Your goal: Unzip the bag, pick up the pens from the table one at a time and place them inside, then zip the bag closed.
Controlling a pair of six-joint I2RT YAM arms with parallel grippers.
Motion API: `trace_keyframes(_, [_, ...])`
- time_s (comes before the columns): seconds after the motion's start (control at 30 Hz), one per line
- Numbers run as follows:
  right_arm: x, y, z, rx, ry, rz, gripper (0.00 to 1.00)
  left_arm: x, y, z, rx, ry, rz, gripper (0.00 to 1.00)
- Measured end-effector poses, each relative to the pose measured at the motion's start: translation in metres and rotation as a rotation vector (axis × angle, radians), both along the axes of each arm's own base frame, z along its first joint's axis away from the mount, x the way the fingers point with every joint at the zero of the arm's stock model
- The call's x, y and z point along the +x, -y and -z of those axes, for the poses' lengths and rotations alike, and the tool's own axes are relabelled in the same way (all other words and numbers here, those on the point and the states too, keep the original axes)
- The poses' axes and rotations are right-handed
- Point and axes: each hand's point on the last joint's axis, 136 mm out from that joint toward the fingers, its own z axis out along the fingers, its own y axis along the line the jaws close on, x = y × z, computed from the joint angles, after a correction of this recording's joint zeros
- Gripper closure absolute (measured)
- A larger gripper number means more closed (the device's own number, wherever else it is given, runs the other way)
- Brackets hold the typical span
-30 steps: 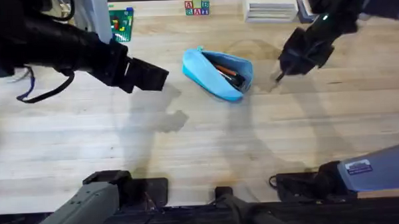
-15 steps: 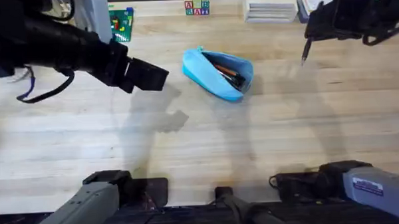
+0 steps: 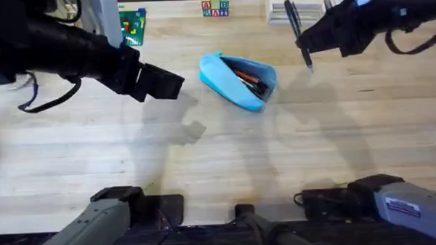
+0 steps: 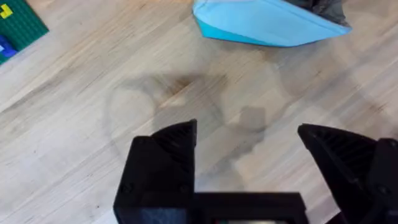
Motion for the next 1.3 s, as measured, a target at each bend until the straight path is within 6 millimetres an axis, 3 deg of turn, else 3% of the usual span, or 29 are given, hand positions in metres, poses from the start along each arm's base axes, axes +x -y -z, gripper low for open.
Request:
trace_keyframes(0.2, [-0.005,-0.016,-0.001,-0.046,0.062,-0.144,0.968,0.000,0.000,0.000,0.000,0.000,0.000,0.006])
trace_keyframes(0.4, [0.002,-0.019,-0.006,-0.059,0.119,-0.180,0.968,0.000,0.000,0.000,0.000,0.000,0.000,0.005])
trace_keyframes(0.57, [0.004,-0.037,-0.013,0.044,0.120,-0.221,0.968,0.000,0.000,0.000,0.000,0.000,0.000,0.006])
trace_keyframes(0.83, [0.022,-0.050,0.022,0.097,-0.021,-0.193,0.968,0.000,0.000,0.000,0.002,0.001,-0.001,0.006])
trace_keyframes(1.3, [0.044,-0.084,0.062,0.091,-0.063,-0.261,0.968,0.000,-0.001,0.000,0.006,0.000,-0.003,0.006])
